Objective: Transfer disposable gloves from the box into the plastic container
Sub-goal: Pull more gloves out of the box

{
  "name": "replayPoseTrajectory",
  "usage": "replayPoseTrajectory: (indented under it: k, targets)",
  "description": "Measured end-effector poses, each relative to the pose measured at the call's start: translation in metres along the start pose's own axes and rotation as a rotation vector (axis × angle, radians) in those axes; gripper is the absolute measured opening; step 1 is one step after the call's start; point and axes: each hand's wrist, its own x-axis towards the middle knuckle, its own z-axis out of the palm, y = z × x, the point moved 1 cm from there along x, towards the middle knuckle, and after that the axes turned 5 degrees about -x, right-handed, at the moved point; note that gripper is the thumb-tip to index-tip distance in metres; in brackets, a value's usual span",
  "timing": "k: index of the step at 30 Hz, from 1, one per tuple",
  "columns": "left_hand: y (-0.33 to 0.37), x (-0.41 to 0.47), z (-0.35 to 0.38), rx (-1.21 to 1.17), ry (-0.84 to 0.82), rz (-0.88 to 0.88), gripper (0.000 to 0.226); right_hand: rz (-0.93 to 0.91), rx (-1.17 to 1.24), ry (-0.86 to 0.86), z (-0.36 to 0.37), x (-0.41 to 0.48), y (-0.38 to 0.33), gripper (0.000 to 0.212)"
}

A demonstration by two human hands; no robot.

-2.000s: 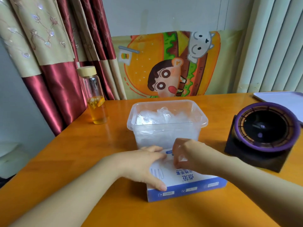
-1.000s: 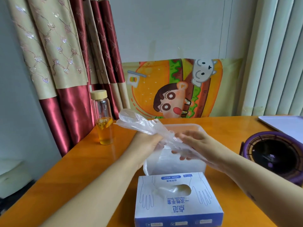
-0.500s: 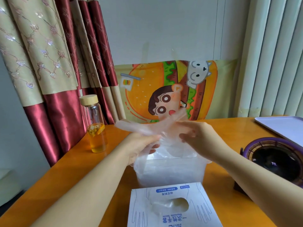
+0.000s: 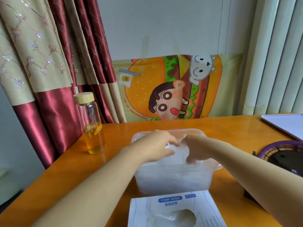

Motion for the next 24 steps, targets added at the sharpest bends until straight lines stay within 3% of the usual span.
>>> replayPoseTrajectory:
  k: [3, 6, 8, 12, 16, 18, 20, 22, 24]
  targets:
    - [-0.016, 0.021, 0.024, 0.177, -0.368, -0.237, 0.043, -0.001, -0.083, -0.051, 0.003, 0.004, -0.002, 0.054]
    - [-0.026, 0.029, 0.037, 0.278, -0.554, -0.345, 0.049, 0.026, -0.241, -0.168, 0.005, 0.01, -0.003, 0.049]
    - [-0.027, 0.029, 0.041, 0.293, -0.634, -0.36, 0.044, 0.049, -0.329, -0.234, 0.007, 0.013, -0.006, 0.044]
    - [-0.021, 0.025, 0.035, 0.367, -0.654, -0.344, 0.041, 0.058, -0.469, -0.131, 0.008, 0.01, -0.005, 0.035]
    - [-0.019, 0.013, 0.011, 0.288, -0.489, -0.314, 0.035, 0.002, -0.405, 0.158, -0.022, -0.019, 0.005, 0.054]
    - [-0.018, 0.0, -0.002, 0.187, -0.309, -0.273, 0.033, -0.102, -0.206, 0.429, -0.035, -0.04, 0.01, 0.04]
    - [-0.011, -0.024, -0.01, 0.057, -0.11, -0.224, 0.038, -0.277, 0.054, 0.571, -0.038, -0.068, 0.005, 0.026]
    - [0.0, -0.052, -0.011, -0.137, 0.043, -0.146, 0.033, -0.401, 0.123, 0.517, -0.03, -0.092, -0.007, 0.022]
    - [0.012, -0.082, -0.001, -0.338, 0.113, -0.082, 0.026, -0.477, 0.096, 0.316, -0.006, -0.103, -0.024, 0.024]
